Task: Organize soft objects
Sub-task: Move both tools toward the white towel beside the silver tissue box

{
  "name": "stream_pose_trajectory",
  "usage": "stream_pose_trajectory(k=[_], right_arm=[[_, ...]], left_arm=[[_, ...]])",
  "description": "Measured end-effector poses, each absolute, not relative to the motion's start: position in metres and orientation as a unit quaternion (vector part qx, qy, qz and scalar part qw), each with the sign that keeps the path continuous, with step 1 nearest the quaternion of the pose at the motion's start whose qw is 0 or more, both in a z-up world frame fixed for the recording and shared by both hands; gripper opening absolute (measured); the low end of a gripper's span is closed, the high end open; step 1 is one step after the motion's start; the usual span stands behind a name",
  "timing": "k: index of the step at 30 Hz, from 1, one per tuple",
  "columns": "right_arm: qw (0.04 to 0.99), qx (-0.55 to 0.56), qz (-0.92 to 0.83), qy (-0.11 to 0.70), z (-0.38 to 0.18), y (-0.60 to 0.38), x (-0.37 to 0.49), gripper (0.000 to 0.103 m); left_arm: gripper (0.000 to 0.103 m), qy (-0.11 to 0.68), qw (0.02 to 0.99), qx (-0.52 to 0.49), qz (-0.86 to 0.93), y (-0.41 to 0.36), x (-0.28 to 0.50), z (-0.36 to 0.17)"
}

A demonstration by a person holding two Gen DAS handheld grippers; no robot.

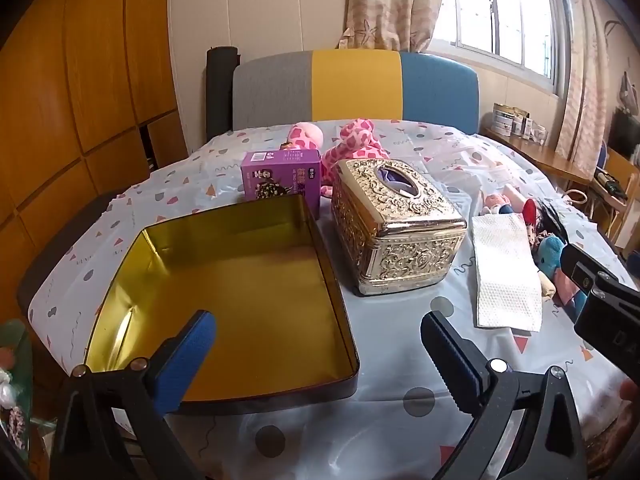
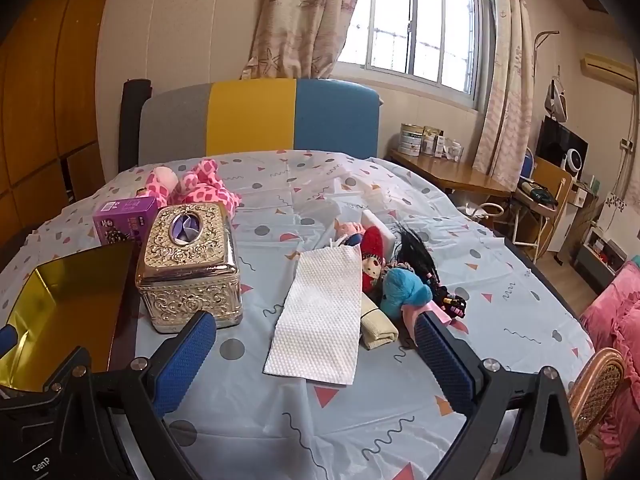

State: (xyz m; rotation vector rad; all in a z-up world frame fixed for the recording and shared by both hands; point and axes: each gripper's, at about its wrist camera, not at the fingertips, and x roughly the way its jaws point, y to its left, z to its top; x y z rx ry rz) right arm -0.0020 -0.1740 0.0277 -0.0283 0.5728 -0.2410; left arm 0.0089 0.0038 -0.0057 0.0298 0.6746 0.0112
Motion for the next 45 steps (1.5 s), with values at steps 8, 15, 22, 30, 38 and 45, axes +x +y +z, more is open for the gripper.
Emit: stream_pose_trajectory(k=[8, 15, 22, 30, 38, 45], right_arm=[[0.952, 0.004, -0.114, 0.285, 0.02, -0.186, -0.003, 0.101], [0.953, 0.007, -0.112, 0.282, 0.022, -0.187, -0.002, 0.101], [0.952, 0.008, -0.113, 0.284, 0.021, -0.188, -0.001, 0.101], [0.952, 0.007, -0.115, 0.285, 0.02, -0.19, -0.001, 0.101], [0.951, 0.006, -0.116, 0.287, 0.018, -0.192, -0.001, 0.101], [0.947, 0.012, -0.12, 0.296, 0.014, -0.205, 0.004, 0.101]], left_arm=[[0.103, 0.335, 0.942, 0.016, 0.005, 0.002, 0.013, -0.008], [0.103, 0.337, 0.941, 0.016, 0.004, 0.002, 0.014, -0.009], [0.103, 0.339, 0.94, 0.017, 0.004, 0.001, 0.014, -0.01], [0.103, 0.341, 0.94, 0.018, 0.002, 0.001, 0.013, -0.011], [0.103, 0.344, 0.939, 0.021, 0.0, -0.001, 0.013, -0.012], [0.103, 0.343, 0.939, 0.039, -0.002, -0.009, 0.015, -0.01]])
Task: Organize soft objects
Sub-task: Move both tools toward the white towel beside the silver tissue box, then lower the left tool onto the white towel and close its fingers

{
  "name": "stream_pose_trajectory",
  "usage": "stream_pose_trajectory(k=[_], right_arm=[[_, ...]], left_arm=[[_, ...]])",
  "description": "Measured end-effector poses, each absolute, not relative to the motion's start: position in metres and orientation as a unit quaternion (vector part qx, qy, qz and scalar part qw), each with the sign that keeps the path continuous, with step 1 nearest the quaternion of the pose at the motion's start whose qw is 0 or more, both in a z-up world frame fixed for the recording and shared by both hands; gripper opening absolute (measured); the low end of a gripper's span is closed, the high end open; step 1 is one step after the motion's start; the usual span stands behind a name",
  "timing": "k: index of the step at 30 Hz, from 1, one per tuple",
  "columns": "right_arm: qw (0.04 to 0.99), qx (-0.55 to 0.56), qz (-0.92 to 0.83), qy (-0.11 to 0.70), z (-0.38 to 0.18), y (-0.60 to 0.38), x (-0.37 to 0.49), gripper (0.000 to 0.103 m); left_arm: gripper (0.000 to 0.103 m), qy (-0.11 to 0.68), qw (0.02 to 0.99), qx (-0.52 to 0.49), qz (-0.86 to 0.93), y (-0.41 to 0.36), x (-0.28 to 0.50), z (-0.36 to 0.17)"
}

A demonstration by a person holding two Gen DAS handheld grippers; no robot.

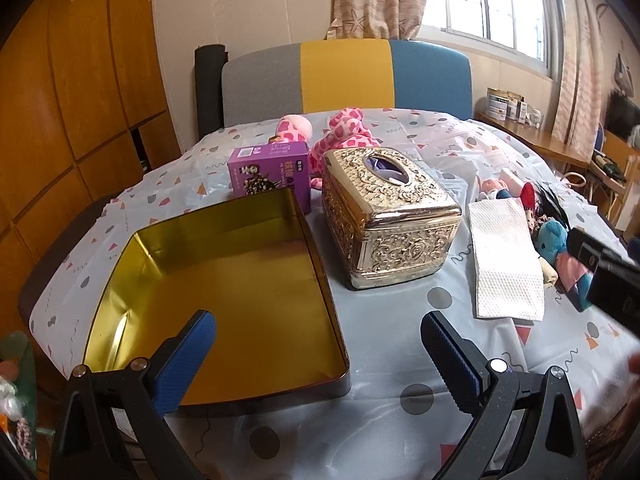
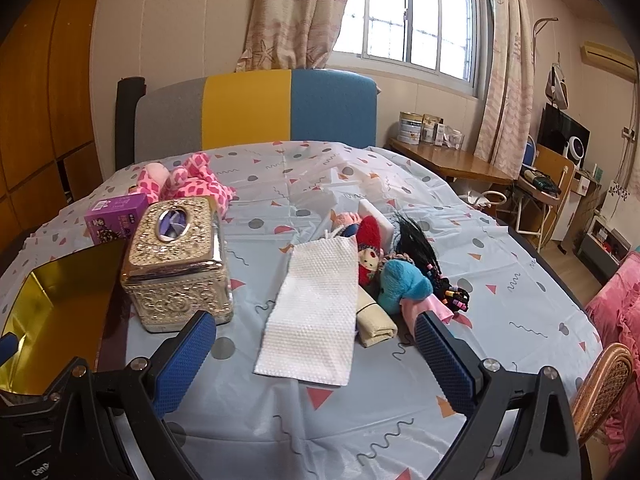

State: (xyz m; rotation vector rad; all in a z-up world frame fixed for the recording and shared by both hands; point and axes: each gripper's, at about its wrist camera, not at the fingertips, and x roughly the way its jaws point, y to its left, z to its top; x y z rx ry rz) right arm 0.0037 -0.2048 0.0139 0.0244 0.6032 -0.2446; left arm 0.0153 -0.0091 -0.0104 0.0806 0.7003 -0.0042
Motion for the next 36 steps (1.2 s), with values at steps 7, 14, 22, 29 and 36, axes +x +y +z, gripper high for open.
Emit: stream_pose_trajectory(k=[7, 14, 22, 29, 36], right_arm=[[0.942, 0.048, -0.146, 0.3, 0.022, -0.256, 0.017, 0.101], [0.928, 0.079, -0.201, 0.304, 0.021, -0.328, 0.033, 0.101], [0.914, 0.134, -0.229, 0.307, 0.001, -0.386, 0.039, 0.102], [0.903, 0.183, -0.224, 0.317, -0.006, -0.402, 0.038, 0.102], [0.902, 0.188, -0.23, 0.314, -0.006, -0.404, 0.036, 0.102]], left_arm=[[0.103, 0.325, 0.943, 0.064, -0.009, -0.017, 0.015, -0.001], [0.103, 0.32, 0.943, 0.084, -0.017, -0.027, 0.015, 0.002], [0.103, 0.321, 0.941, 0.105, -0.023, -0.04, 0.017, 0.001], [0.103, 0.332, 0.935, 0.112, -0.046, -0.054, 0.023, -0.004], [0.103, 0.347, 0.926, 0.118, -0.092, -0.078, 0.03, -0.007]])
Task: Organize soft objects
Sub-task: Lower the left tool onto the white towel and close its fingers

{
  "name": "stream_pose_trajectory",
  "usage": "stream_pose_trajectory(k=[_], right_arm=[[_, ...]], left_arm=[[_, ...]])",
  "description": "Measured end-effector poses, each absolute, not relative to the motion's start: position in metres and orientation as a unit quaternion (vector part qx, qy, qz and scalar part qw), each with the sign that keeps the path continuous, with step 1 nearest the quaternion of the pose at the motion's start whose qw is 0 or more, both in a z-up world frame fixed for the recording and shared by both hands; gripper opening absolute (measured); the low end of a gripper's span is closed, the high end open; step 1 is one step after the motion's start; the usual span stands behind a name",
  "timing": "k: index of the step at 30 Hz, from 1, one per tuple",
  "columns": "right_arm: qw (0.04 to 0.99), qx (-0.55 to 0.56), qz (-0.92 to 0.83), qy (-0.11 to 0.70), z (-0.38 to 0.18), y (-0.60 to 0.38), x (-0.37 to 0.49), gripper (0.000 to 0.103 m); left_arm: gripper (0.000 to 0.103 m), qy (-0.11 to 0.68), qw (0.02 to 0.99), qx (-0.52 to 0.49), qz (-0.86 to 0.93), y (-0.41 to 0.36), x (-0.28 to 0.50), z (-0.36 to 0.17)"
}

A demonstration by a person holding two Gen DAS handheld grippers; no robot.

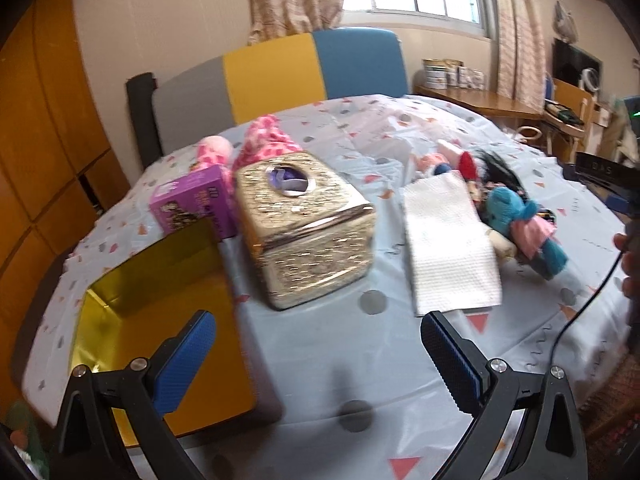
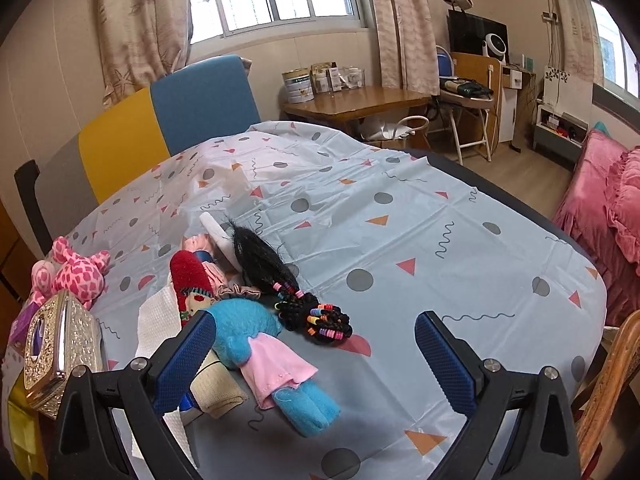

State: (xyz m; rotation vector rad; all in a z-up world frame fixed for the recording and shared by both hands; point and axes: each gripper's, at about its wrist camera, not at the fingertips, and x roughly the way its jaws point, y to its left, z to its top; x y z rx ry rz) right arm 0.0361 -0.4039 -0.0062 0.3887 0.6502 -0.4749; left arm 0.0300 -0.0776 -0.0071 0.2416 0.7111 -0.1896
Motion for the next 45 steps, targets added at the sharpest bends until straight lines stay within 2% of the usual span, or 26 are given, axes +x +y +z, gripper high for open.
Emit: stream_pose_trajectory(k=[15, 30, 34, 37, 40, 45], right_arm=[[0.895, 0.223, -0.228, 0.313, -0.009, -0.415, 0.033, 0.102], [0.891, 0.232, -0.228, 0.317, -0.013, -0.419, 0.035, 0.102], [0.891, 0.232, -0.228, 0.316, -0.013, -0.418, 0.035, 0.102], [0.891, 0.232, -0.226, 0.317, -0.012, -0.418, 0.035, 0.102], [0.892, 0.231, -0.221, 0.319, -0.012, -0.417, 0.036, 0.102], [0.892, 0.234, -0.213, 0.322, -0.013, -0.417, 0.038, 0.102]], left_arm=[[0.103, 0.364, 0.9, 0.126, -0.205, -0.145, 0.048, -0.012], [0.103, 0.393, 0.879, 0.123, -0.24, -0.171, 0.064, -0.029], [0.103, 0.411, 0.866, 0.095, -0.267, -0.181, 0.082, -0.034], [0.102, 0.43, 0.855, 0.073, -0.282, -0.194, 0.103, -0.039], [0.095, 0.437, 0.851, 0.066, -0.284, -0.205, 0.124, -0.045], [0.094, 0.447, 0.847, 0.078, -0.278, -0.223, 0.15, -0.056]])
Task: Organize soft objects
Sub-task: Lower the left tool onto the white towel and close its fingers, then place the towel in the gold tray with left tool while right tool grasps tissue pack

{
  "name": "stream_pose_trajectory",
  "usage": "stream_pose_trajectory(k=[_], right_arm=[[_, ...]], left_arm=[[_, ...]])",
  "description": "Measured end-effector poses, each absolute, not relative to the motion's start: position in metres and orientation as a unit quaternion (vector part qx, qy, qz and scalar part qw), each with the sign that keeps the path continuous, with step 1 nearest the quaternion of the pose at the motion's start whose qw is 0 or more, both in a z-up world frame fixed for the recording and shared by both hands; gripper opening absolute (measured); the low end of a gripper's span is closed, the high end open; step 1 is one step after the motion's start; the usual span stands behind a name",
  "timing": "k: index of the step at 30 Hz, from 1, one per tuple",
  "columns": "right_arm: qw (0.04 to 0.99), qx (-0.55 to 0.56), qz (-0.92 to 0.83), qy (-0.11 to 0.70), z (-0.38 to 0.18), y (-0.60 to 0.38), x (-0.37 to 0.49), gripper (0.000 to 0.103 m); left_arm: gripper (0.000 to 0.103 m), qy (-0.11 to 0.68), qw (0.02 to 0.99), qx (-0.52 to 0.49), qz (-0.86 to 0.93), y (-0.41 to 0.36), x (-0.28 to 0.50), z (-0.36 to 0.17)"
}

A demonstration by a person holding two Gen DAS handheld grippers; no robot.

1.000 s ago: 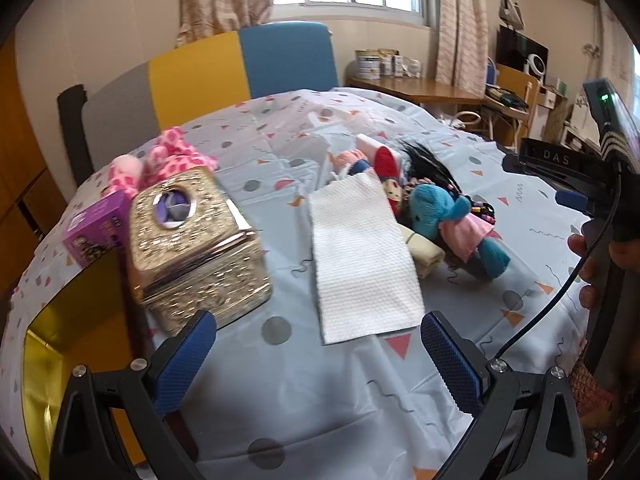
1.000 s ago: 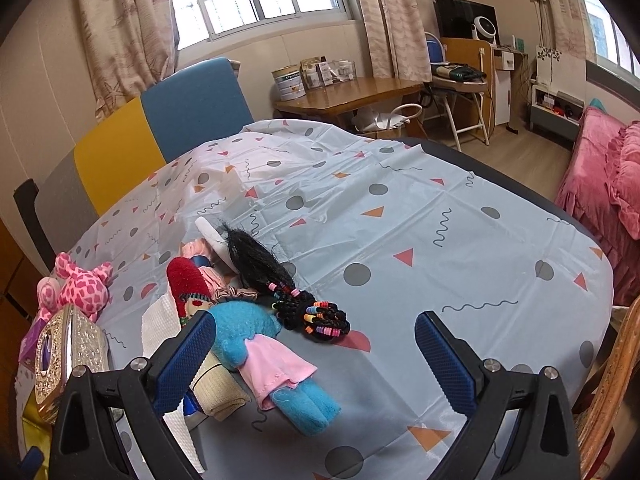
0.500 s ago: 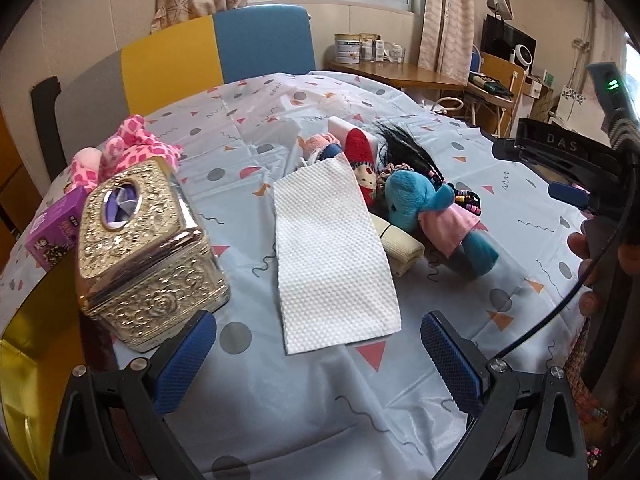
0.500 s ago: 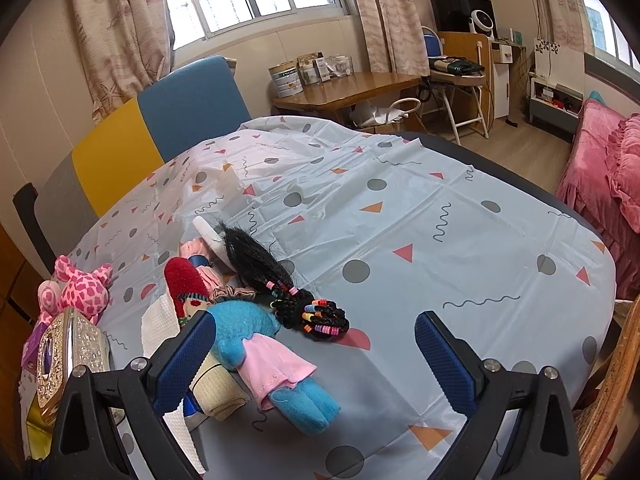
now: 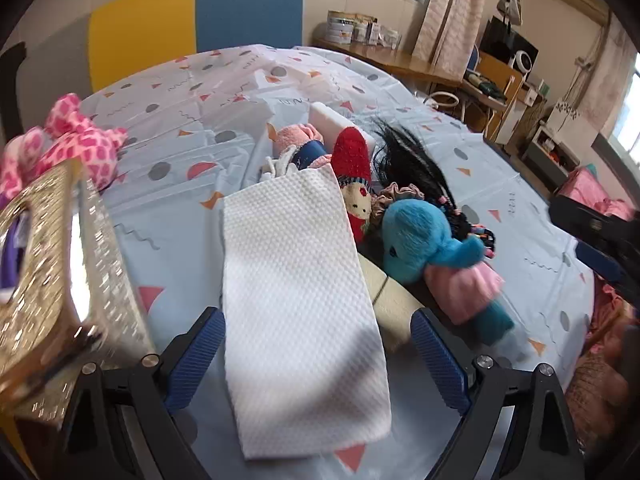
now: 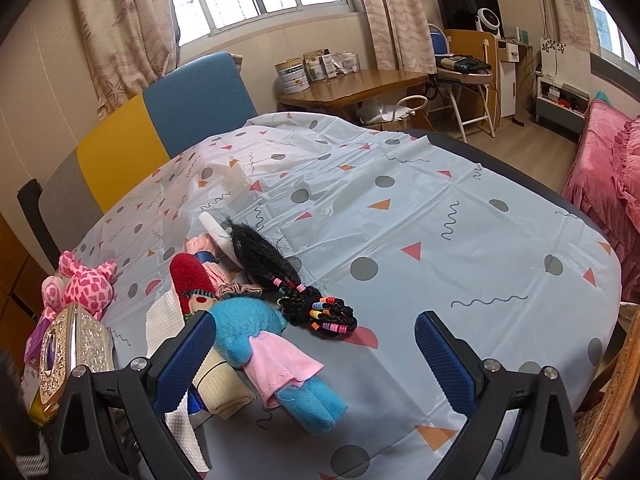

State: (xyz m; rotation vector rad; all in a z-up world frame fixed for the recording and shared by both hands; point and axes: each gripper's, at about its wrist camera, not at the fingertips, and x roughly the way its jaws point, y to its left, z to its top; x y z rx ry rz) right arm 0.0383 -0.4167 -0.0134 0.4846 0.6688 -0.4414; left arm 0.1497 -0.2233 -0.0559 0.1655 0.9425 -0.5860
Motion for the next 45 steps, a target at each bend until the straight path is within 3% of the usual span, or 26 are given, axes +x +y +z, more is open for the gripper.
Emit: stream_pose_trajectory(k=[5, 6, 7, 8, 13, 17, 19, 22, 23, 35, 41, 45], right_arm=[[0.89, 0.243, -0.207, 0.325, -0.015, -0.419, 0.038, 0.102], [0.889, 0.246, -0.206, 0.325, -0.016, -0.42, 0.038, 0.102], [0.889, 0.248, -0.206, 0.326, -0.017, -0.421, 0.038, 0.102], [0.888, 0.25, -0.206, 0.326, -0.017, -0.421, 0.038, 0.102], [0.885, 0.251, -0.207, 0.333, -0.019, -0.422, 0.04, 0.102], [0.884, 0.25, -0.209, 0.336, -0.02, -0.422, 0.04, 0.102], [0.883, 0.251, -0.209, 0.337, -0.02, -0.422, 0.04, 0.102], [0.883, 0.247, -0.21, 0.34, -0.021, -0.421, 0.04, 0.101], [0.883, 0.246, -0.209, 0.34, -0.021, -0.421, 0.04, 0.101], [0.879, 0.255, -0.201, 0.349, -0.024, -0.422, 0.041, 0.101], [0.878, 0.256, -0.191, 0.355, -0.026, -0.42, 0.042, 0.1], [0.88, 0.25, -0.183, 0.361, -0.027, -0.417, 0.044, 0.092]], left_arm=[[0.093, 0.458, 0.845, 0.108, -0.254, -0.241, 0.168, -0.073], [0.089, 0.463, 0.844, 0.115, -0.244, -0.243, 0.171, -0.079], [0.073, 0.468, 0.842, 0.116, -0.243, -0.243, 0.173, -0.083], [0.069, 0.481, 0.833, 0.113, -0.249, -0.244, 0.174, -0.089], [0.053, 0.469, 0.829, 0.115, -0.282, -0.237, 0.157, -0.09], [0.047, 0.486, 0.819, 0.071, -0.297, -0.218, 0.144, -0.086], [0.026, 0.491, 0.814, 0.06, -0.303, -0.211, 0.137, -0.085], [0.017, 0.487, 0.812, 0.068, -0.316, -0.204, 0.129, -0.083], [0.006, 0.491, 0.807, 0.055, -0.322, -0.2, 0.129, -0.082], [0.005, 0.458, 0.822, 0.042, -0.335, -0.193, 0.132, -0.029], [0.005, 0.445, 0.841, 0.025, -0.306, -0.188, 0.186, 0.004], [0.005, 0.416, 0.874, 0.02, -0.252, -0.165, 0.234, 0.034]])
